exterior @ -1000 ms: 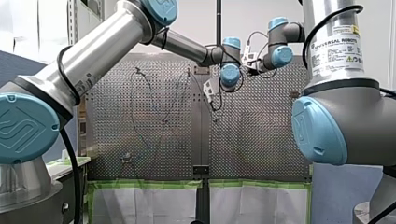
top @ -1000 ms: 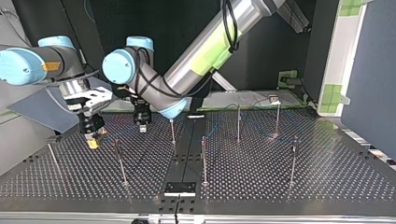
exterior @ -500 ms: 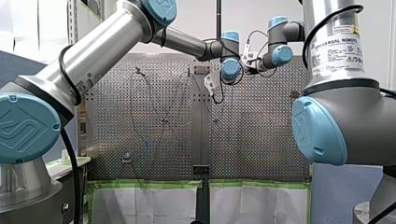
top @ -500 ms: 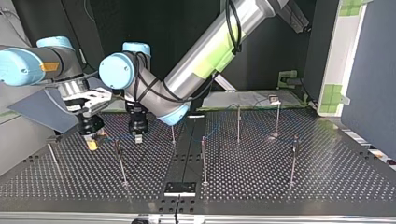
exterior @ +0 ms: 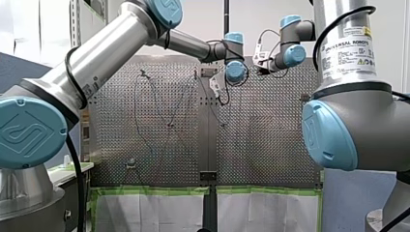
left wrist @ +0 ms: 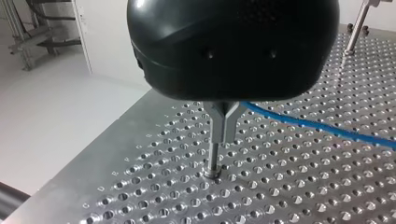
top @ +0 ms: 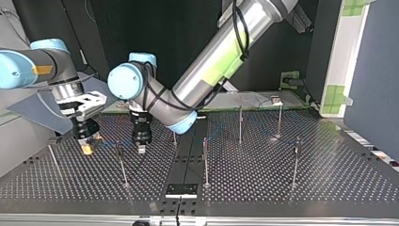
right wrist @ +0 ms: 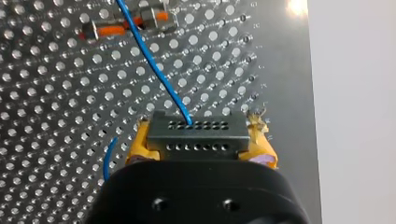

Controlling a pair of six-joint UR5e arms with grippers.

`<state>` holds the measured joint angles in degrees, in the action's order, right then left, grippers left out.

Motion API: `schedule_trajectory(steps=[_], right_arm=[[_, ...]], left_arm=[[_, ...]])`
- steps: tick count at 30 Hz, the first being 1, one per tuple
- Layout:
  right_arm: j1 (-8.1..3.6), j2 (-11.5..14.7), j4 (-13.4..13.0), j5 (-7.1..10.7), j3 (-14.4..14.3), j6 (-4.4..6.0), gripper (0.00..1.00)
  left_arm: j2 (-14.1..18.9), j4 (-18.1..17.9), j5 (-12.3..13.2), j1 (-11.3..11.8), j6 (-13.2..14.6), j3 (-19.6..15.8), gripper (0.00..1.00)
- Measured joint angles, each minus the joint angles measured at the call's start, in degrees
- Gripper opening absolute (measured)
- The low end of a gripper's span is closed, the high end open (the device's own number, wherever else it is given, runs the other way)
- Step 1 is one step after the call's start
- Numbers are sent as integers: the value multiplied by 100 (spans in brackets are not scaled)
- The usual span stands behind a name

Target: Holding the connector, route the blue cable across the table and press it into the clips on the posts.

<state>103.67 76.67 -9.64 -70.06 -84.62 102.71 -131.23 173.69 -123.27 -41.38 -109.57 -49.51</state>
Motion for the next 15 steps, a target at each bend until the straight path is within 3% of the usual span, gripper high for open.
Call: schedule_trajectory(steps=[15], right_arm=[[-214, -92, -42, 143, 10, 66, 0]], left_arm=[[-139, -160, 700, 270, -15, -84, 0]])
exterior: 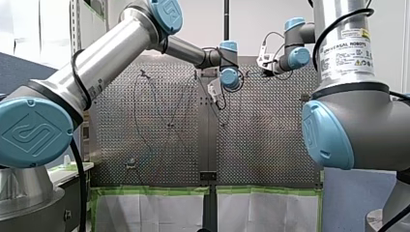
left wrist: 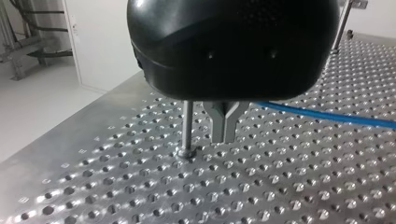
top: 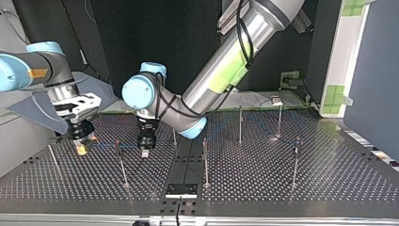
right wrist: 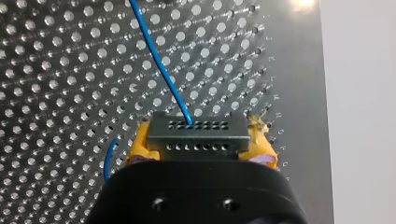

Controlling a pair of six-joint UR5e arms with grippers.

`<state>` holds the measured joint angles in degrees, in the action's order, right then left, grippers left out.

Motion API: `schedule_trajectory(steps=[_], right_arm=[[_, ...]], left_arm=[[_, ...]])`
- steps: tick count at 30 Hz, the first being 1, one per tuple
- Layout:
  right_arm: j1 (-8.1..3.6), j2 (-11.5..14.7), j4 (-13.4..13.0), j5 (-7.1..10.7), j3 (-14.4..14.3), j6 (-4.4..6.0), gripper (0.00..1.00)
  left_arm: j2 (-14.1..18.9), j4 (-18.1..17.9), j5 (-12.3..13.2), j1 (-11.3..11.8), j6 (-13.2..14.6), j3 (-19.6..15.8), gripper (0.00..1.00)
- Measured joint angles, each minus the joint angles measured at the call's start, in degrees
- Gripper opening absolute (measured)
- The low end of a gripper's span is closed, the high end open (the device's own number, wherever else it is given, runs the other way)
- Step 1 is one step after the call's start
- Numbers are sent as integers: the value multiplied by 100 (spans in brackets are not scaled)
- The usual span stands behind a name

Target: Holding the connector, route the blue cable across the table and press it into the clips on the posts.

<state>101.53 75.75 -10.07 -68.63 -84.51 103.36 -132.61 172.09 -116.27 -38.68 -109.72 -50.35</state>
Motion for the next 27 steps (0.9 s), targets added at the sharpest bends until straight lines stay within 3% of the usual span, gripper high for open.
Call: schedule_trajectory(steps=[2, 3, 4, 5, 7, 8, 9, 10, 12, 27], right_arm=[[-17, -5, -3, 16, 1, 1, 0], [-27, -7, -3, 22, 0, 1, 0], [-32, -9, -4, 24, 0, 1, 0], [-35, -11, -4, 24, 0, 0, 0], [-39, -13, -4, 25, 0, -4, 0], [-41, -14, -5, 25, 0, -4, 0], [-44, -16, -5, 25, 0, -7, 0], [-44, -17, -5, 25, 0, -9, 0], [-44, -18, -5, 24, 0, -12, 0], [-43, -27, -5, 24, 0, -26, 0]], left_arm=[[-2, 14, 72, -10, 2, -1, 3], [-2, 29, 103, -21, 2, -3, 12], [-2, 42, 119, -31, 2, -3, 12], [-2, 58, 130, -43, 4, -4, 20], [-3, 95, 137, -70, 11, -2, 20], [-3, 108, 137, -78, 13, -2, 49], [-3, 130, 132, -92, 12, -4, 62], [-4, 153, 122, -102, 10, -5, 62], [-4, 218, 78, -125, 3, -6, 99], [13, 666, -20, -211, -74, -7, 99]])
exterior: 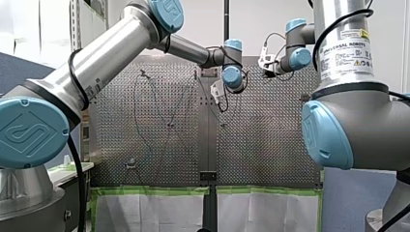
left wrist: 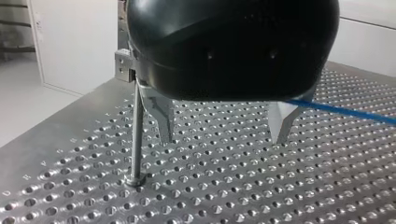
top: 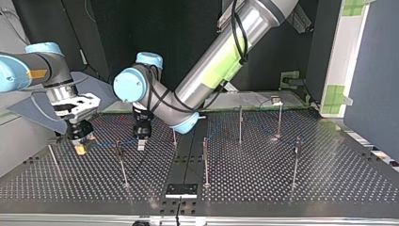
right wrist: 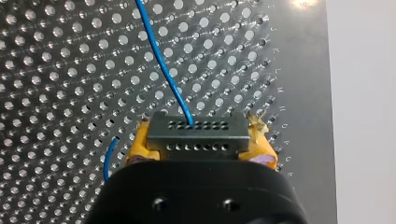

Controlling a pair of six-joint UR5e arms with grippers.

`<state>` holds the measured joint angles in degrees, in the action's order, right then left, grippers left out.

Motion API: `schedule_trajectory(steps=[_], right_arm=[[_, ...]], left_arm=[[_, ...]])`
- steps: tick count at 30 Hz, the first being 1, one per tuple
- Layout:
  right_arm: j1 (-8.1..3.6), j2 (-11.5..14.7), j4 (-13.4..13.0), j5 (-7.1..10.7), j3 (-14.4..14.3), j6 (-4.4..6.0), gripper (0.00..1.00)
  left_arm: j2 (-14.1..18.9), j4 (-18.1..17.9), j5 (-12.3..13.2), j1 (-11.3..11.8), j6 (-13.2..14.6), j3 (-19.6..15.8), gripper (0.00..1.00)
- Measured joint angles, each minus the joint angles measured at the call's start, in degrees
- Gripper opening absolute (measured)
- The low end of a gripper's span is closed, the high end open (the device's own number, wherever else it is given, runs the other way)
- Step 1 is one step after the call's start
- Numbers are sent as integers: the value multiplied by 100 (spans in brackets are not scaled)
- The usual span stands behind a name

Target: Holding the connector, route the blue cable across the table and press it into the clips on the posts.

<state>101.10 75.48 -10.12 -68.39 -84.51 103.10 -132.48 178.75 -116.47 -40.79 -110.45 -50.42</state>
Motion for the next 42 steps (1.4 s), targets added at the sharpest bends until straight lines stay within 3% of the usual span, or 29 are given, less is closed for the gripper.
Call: schedule_trajectory(steps=[7, 11, 23, 32, 42], right_arm=[[0, -3, 0, 0, 0, -6, 0], [0, -6, 0, 0, 0, -10, 0], [-2, -10, 0, 0, -1, -35, 0], [18, -19, 2, 0, -6, -43, 0], [60, -26, 16, -6, -9, -80, 0]], left_arm=[[133, 314, -73, -59, -26, -92, 99], [312, 309, -90, -121, 29, -267, 99], [925, -258, -155, -162, 55, -877, 99], [1382, -714, -513, -105, 33, -1337, 99], [1908, -1240, -556, -269, -66, -1862, 99]])
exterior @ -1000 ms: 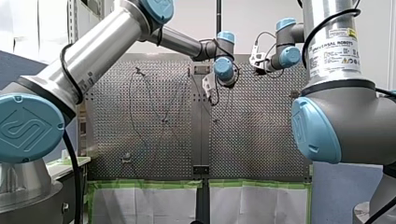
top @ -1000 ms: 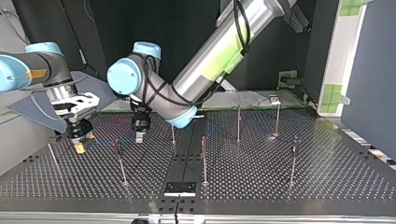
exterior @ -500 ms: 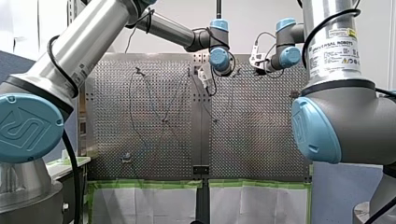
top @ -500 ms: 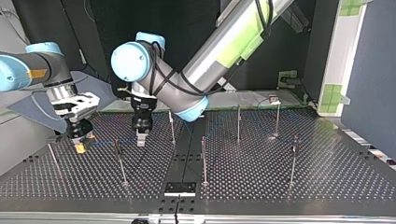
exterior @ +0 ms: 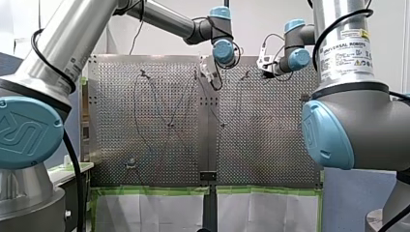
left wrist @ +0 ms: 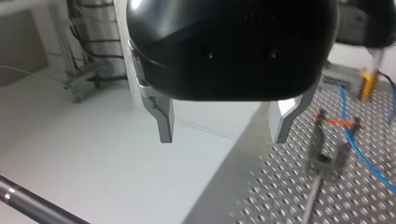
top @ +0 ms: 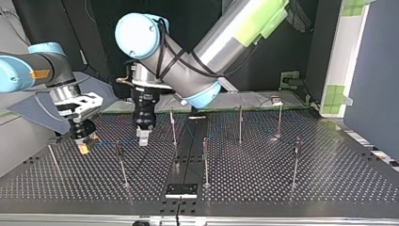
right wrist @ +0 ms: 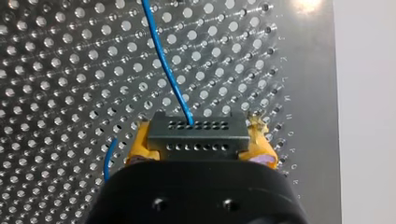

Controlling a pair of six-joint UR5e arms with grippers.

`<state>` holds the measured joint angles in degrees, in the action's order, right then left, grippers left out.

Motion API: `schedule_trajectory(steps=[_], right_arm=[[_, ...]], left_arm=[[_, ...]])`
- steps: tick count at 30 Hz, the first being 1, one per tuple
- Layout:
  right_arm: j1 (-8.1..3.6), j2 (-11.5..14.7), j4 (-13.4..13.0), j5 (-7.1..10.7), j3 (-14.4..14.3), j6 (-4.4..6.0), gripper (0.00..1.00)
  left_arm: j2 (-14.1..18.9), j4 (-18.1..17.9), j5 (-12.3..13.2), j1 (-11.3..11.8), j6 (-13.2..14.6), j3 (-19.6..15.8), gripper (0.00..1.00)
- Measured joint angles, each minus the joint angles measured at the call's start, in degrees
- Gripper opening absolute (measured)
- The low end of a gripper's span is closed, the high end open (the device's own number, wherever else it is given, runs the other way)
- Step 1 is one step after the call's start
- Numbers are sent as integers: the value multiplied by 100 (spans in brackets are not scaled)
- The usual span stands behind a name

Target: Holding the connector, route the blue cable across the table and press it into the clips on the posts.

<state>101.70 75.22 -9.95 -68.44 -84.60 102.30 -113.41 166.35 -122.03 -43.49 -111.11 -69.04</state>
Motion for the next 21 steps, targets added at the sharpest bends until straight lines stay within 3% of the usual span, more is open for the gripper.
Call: schedule_trajectory(steps=[9, 21], right_arm=[[10, -4, 2, -11, -3, -46, 0], [20, -10, 17, -12, -1, -75, 0]], left_arm=[[376, -446, -17, -25, -225, -444, 99], [415, -1100, 44, -70, -224, -1100, 99]])
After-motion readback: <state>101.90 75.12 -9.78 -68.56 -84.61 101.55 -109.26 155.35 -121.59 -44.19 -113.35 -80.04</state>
